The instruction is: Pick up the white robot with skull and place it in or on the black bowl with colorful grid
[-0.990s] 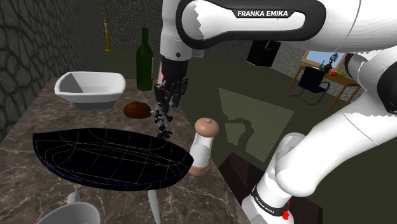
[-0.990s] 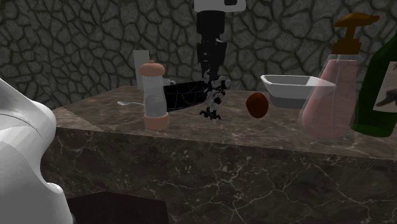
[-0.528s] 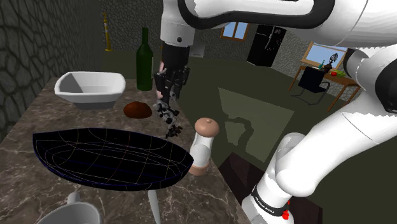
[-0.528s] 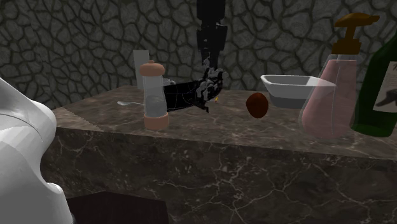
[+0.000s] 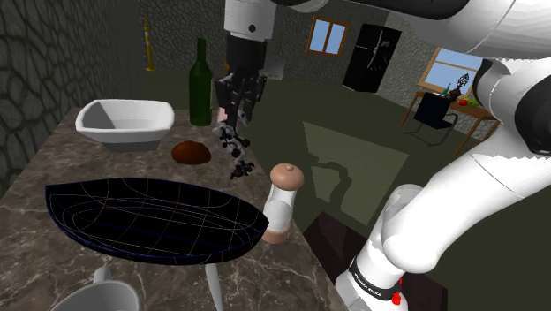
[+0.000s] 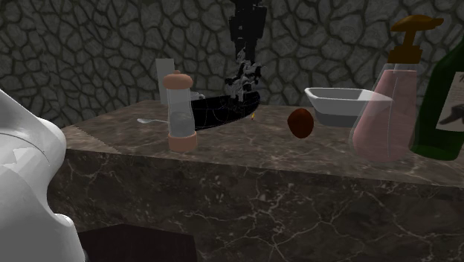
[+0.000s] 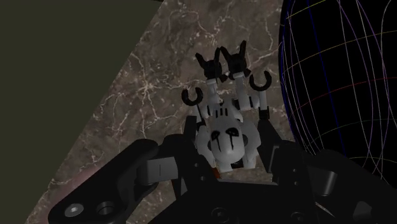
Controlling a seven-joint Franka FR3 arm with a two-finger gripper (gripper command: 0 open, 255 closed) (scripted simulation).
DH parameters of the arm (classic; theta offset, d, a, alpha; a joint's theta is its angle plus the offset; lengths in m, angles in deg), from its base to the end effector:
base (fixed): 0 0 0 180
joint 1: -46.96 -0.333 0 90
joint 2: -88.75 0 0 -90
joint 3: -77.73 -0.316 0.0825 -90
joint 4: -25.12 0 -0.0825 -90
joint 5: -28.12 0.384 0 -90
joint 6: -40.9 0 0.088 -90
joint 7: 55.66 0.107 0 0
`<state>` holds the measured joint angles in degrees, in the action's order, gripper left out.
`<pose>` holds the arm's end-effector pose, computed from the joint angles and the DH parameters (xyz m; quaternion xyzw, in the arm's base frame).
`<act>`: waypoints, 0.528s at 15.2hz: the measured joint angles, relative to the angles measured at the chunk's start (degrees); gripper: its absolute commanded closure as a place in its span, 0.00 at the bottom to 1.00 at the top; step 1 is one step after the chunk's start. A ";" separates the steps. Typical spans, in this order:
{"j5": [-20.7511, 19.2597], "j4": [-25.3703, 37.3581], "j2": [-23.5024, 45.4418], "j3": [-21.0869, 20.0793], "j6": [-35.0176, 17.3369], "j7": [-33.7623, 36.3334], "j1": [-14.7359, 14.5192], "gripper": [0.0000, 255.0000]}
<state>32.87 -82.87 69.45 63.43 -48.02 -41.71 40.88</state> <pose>0.4095 0.1819 0.6374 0.9988 0.0499 -0.0029 0.0003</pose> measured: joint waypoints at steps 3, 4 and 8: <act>-0.17 2.97 0.71 0.03 2.27 0.13 0.08 1.00; -0.27 4.25 1.16 0.03 3.11 0.17 0.13 1.00; -0.51 8.41 2.29 0.06 6.16 0.32 0.24 1.00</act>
<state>32.36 -74.46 71.74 63.49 -41.86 -41.40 41.12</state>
